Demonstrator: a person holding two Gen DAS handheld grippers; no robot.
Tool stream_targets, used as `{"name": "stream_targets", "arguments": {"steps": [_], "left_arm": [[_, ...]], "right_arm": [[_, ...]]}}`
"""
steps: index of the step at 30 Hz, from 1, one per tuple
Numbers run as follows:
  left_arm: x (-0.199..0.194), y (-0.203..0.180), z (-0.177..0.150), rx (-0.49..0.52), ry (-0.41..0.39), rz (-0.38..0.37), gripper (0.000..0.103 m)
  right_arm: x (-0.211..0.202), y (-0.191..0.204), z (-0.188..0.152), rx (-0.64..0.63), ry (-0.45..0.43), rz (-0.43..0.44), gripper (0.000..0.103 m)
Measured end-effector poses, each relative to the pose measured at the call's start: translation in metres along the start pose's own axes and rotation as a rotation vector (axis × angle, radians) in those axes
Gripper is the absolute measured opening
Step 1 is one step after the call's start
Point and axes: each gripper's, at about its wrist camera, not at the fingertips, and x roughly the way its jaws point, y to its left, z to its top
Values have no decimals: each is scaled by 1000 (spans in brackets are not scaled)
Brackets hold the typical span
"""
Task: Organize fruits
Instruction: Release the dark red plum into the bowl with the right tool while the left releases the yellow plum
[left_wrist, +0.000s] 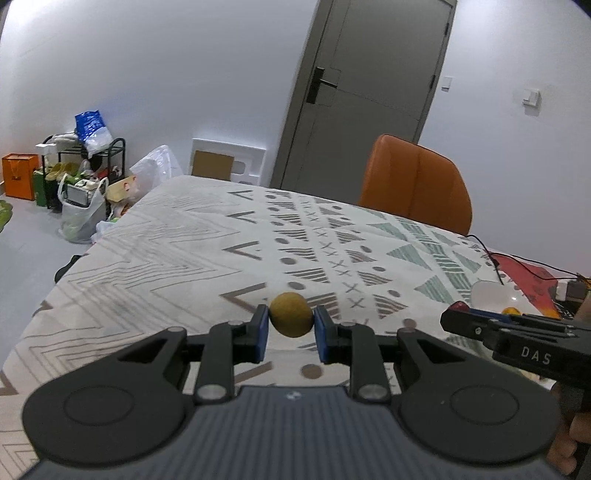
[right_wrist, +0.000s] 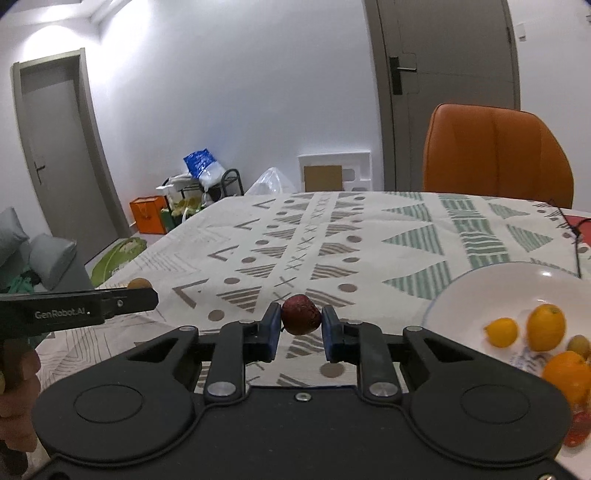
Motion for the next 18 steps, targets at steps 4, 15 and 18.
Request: {"name": "stream_targets", "arguments": {"steps": [4, 15, 18], "left_arm": [[1, -12, 2, 16, -2, -15, 24], [9, -49, 5, 57, -10, -67, 24], [12, -61, 5, 67, -10, -83, 24]], "right_arm": [[-10, -10, 0, 11, -19, -11, 22], [-37, -41, -4, 45, -54, -64, 22], [-44, -52, -6, 57, -62, -80, 22]]}}
